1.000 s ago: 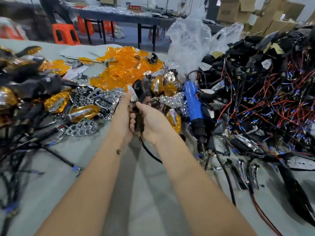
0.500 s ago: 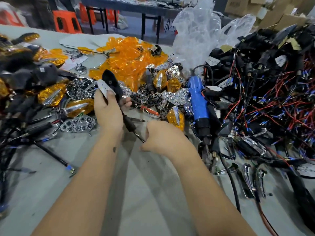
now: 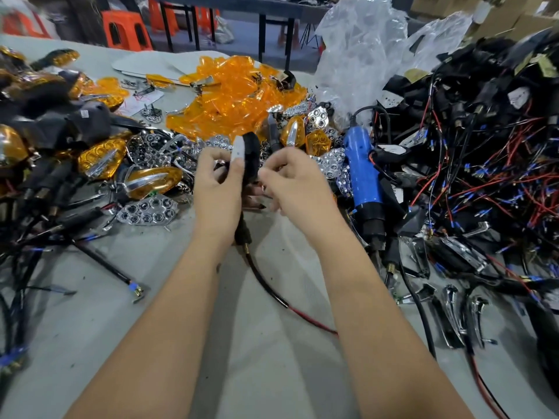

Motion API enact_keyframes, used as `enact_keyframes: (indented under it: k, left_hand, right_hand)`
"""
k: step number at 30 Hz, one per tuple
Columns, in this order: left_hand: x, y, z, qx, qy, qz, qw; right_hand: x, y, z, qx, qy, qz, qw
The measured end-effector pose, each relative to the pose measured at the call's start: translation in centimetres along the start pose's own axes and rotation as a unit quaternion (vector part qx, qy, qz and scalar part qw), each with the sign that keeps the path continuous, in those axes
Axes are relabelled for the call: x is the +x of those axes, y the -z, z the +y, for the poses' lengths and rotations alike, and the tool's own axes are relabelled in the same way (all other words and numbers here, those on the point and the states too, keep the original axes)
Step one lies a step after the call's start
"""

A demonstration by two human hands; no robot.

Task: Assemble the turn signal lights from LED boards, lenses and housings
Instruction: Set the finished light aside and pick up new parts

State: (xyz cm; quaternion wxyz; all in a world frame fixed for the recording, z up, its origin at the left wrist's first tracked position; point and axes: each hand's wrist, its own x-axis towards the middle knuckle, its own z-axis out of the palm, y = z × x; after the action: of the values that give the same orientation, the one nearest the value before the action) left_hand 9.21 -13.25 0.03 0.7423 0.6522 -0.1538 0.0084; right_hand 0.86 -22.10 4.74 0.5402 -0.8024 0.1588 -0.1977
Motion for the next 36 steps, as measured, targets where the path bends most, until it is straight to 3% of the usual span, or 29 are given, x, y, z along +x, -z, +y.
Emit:
enact_keyframes:
  k: [2, 5, 12, 19, 23, 26, 29, 32, 34, 36]
  left_hand:
    - [-0.5, -0.4, 0.3, -0.061, 0.030, -0.062, 0.996]
    - [-1.0, -0.8, 0.4, -0.087, 0.056, -0.109, 0.989]
    - [-1.5, -1.6, -0.1, -0.072, 0.054, -0.117, 0.989]
    - [-1.8, -2.2, 0.1, -0.098, 0.114, -0.158, 0.976]
    - [-1.9, -2.3, -0.1, -0.105, 0.136, -0.160, 0.972]
    - [-1.7, -2.2, -0.2, -0.104, 0.152, -0.162, 0.969]
    - [-1.5, -2.1, -0.2, -0.110, 0.153, -0.143, 0.972]
    - [-1.0, -1.8, -0.3, -0.127, 0.160, -0.106, 0.973]
    - [-0.7, -1.8, -0.3, -0.157, 0.169, -0.085, 0.969]
    - [-0.5, -1.7, -0.5, -0.179, 0.178, -0.071, 0.965]
  right_hand:
    - [1.0, 0.0, 0.3, 0.037, 0.036, 0.051, 0.997]
    - [1.9, -0.1, 0.9, -0.005, 0.045, 0.071, 0.996]
    - [1.3, -0.3, 2.3, 0.007, 0.032, 0.108, 0.994]
    - [1.3, -0.6, 2.7, -0.006, 0.062, 0.172, 0.983]
    - [1.2, -1.0, 3.0, -0.007, 0.060, 0.218, 0.974]
    - [1.1, -1.0, 3.1, -0.011, 0.042, 0.207, 0.977]
    - [1.2, -0.8, 3.1, -0.060, 0.051, 0.190, 0.979]
    - [1.9, 0.2, 2.9, -0.105, 0.073, 0.256, 0.958]
    - [2.7, 1.4, 3.0, -0.167, 0.054, 0.286, 0.942]
    - [3.3, 2.3, 3.3, -0.260, 0.010, 0.263, 0.929]
